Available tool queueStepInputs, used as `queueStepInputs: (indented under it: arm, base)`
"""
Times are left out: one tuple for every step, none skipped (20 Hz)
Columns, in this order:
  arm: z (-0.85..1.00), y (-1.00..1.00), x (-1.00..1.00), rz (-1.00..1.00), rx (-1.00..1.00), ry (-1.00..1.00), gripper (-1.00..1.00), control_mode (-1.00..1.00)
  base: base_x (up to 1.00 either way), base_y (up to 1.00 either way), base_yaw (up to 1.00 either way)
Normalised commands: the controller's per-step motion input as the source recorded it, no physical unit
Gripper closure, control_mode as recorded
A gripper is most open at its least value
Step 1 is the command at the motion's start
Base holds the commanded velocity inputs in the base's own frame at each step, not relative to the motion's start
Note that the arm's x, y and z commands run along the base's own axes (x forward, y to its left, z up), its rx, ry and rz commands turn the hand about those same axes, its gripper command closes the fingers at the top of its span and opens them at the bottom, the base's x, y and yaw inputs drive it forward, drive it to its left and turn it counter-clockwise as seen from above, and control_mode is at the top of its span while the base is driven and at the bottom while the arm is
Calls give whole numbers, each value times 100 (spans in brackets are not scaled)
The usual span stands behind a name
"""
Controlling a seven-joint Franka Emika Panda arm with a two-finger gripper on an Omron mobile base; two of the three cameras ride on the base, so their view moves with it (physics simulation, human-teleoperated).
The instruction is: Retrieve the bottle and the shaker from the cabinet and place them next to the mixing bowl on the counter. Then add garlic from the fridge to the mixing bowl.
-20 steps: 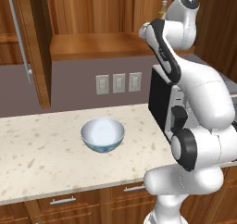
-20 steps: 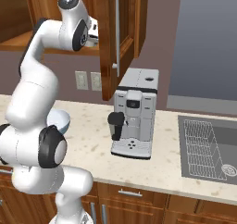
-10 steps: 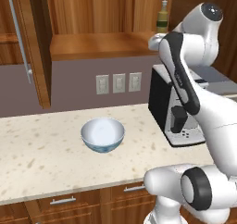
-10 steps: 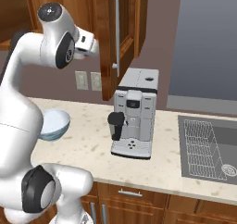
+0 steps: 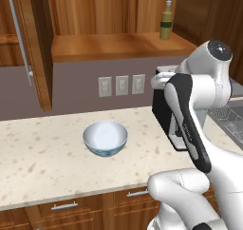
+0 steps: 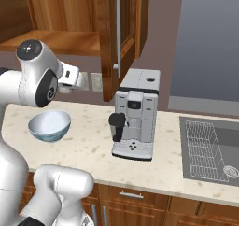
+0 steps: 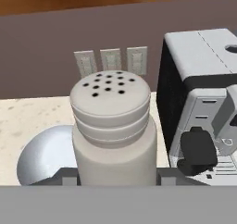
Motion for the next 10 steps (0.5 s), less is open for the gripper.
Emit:
queueStepInputs:
  arm:
    - [-100, 29, -41, 3, -12, 11, 100, -100]
    - [-100, 26, -29, 3, -12, 11, 100, -100]
    - [-100, 19, -13, 3, -12, 11, 100, -100]
    - [-100, 16, -10, 3, -11, 10, 100, -100]
    - [-100, 12, -4, 3, -10, 10, 100, -100]
    - [-100, 11, 0, 3, -9, 10, 100, -100]
    - [-100, 8, 0, 3, -7, 9, 100, -100]
    - [-100, 6, 0, 3, -5, 10, 100, -100]
    - [-100, 3, 0, 4, -3, 9, 100, -100]
    - [-86, 1, 0, 4, 0, 12, 100, -100]
  base:
    - [0, 0, 0]
    - [0, 0, 0]
    - [0, 0, 0]
    - [0, 0, 0]
    - [0, 0, 0]
    - [0, 0, 0]
    - [0, 0, 0]
    - [0, 0, 0]
    - [0, 0, 0]
    - [0, 0, 0]
